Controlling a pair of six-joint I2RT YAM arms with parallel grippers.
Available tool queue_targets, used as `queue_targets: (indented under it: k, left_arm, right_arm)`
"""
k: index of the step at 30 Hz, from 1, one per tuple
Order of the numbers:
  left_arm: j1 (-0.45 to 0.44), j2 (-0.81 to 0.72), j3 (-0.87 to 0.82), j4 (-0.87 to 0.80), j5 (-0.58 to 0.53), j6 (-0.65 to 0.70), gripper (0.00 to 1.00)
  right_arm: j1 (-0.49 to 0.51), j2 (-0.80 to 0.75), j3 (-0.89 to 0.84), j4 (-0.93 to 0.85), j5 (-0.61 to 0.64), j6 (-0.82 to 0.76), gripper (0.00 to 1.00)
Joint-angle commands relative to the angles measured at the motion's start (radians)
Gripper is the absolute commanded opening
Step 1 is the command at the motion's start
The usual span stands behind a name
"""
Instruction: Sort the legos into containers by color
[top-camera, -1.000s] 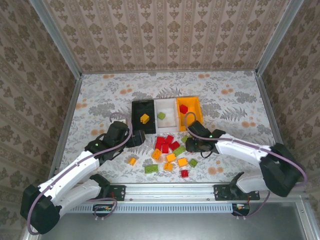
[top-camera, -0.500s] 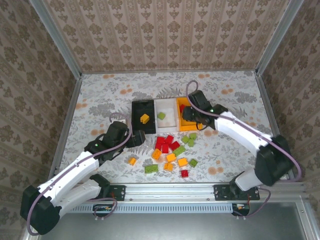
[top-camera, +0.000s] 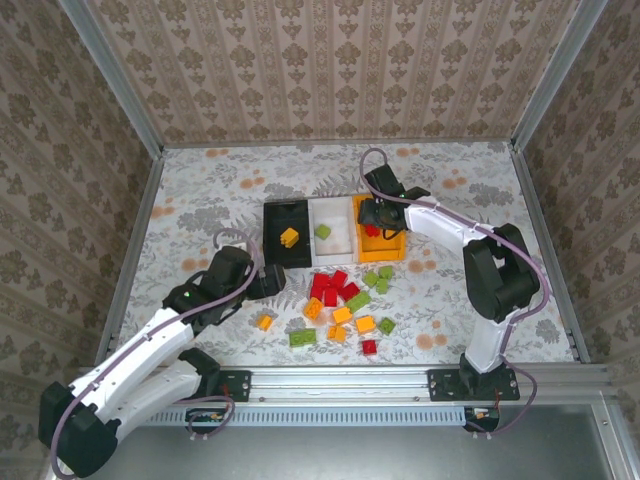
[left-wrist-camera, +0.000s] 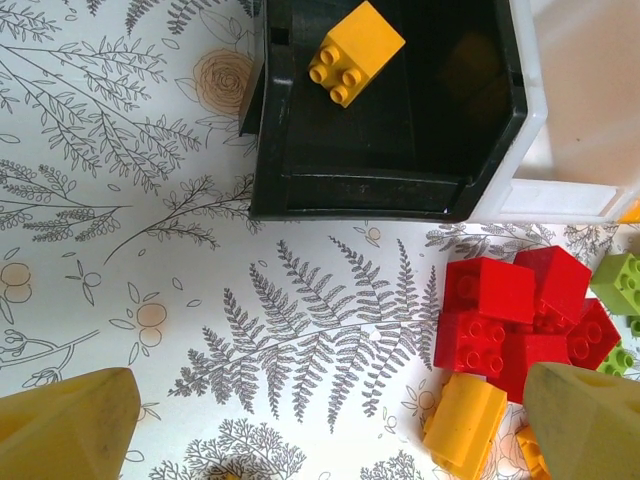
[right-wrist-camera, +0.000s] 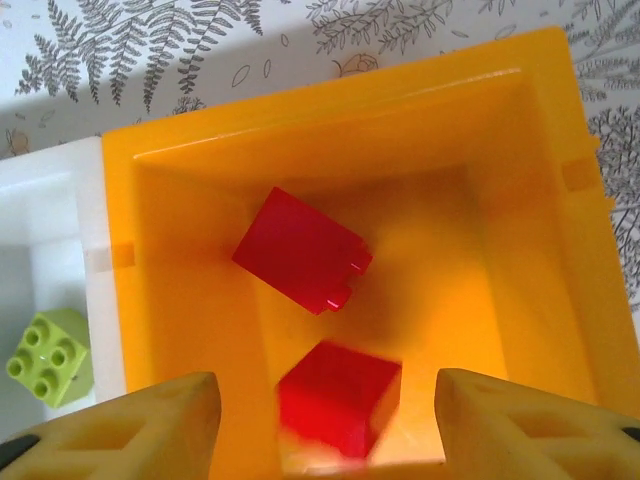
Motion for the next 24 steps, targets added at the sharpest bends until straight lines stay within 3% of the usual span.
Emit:
queue_targets:
  k: [1,8,12,17,24]
  left_arm:
    - [0.007,0.004,0.0,-0.065,-0.025,-0.016,0.99]
    - [-0.025,0.042,-0.01,-0.186,-0.025,-0.087,0.95]
    - [-0.114,0.084,-0.051,-0.194,-0.029,-0.149,0.94]
    - [-0.17,0.168,-0.114,-0.1,-0.006,-0.196,0.81]
    - [-0.193,0.286,-0.125,-0.046,-0.017,-0.187,0.71]
  right_arm:
    - [0.007,-0.024,0.006,-0.012,-0.016,0.02,0.67]
    - [0.035,-0.148,-0.121,0.039,-0.019,0.031,0.68]
    - [0.037,-0.202,-0.2,0.072,-0.041,0.059,0.68]
    - [0.037,-0.249,-0.245,0.089,-0.042,0.069,0.68]
    - [0.034,-0.293,-0.259,0.082,-0.027,0.066,0.68]
